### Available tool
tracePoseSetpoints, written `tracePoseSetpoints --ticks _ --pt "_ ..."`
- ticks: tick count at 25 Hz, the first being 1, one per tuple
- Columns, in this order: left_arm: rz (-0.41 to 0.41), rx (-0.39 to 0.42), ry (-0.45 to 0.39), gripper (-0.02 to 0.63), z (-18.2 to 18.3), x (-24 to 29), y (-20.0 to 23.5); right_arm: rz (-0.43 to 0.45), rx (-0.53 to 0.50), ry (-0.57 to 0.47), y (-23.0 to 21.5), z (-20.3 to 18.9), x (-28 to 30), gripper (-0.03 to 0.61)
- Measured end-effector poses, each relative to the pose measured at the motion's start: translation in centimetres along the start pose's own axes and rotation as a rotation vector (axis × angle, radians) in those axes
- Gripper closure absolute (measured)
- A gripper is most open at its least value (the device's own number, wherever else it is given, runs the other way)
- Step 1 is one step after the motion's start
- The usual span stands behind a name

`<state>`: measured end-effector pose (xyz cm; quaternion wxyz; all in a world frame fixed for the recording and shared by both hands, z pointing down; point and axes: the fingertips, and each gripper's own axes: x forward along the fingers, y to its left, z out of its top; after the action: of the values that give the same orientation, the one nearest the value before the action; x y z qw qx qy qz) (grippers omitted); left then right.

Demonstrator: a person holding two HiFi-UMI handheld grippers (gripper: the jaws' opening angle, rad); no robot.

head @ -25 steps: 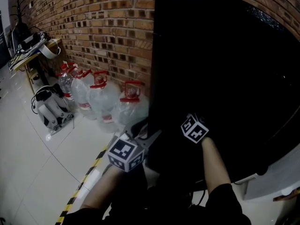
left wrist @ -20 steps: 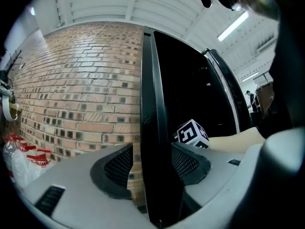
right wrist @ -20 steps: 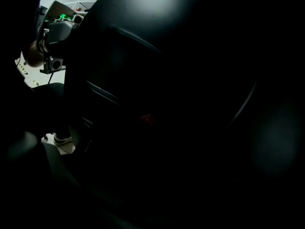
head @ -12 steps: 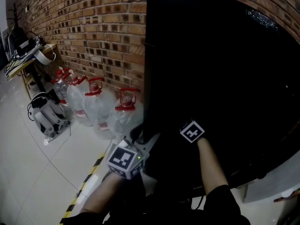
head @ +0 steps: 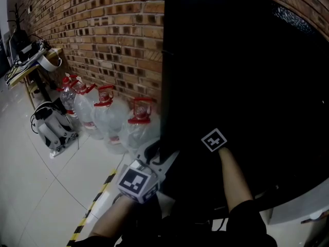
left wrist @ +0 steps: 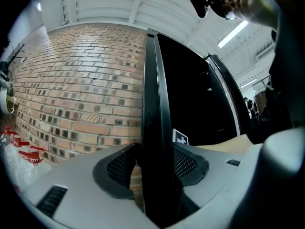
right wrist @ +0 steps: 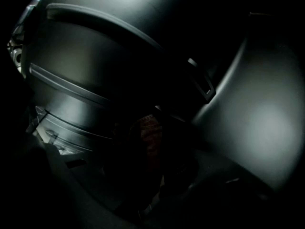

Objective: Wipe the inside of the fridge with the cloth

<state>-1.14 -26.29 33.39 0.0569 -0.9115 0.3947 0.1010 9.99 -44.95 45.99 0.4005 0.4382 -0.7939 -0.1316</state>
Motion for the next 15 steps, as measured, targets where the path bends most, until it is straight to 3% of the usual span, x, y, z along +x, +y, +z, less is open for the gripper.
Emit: tracePoseSetpoints --ticks 15 --pt "-0.002 -0.018 0.002 0.393 -0.2 0.0 0.3 -0.131 0.052 0.085 -3.4 -1.1 2.1 0.502"
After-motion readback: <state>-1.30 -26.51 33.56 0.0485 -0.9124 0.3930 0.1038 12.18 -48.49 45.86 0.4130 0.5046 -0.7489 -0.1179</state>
